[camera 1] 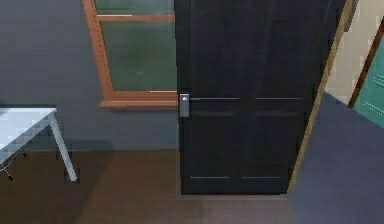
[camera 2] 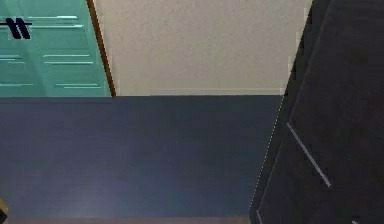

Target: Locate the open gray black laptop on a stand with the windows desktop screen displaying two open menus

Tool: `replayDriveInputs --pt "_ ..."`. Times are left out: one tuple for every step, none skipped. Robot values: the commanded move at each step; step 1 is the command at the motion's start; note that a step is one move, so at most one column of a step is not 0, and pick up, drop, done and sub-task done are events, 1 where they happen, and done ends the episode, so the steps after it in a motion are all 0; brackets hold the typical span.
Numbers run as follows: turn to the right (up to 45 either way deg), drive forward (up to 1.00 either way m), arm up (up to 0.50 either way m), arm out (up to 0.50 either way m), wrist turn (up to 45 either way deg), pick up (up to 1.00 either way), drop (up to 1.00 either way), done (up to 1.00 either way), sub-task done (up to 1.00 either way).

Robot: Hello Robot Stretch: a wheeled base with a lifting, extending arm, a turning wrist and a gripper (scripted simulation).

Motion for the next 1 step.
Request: replayDriveInputs --pt "0.0 0.05 0.0 0.0 0.0 0.0 0.0 0.0 0.0"
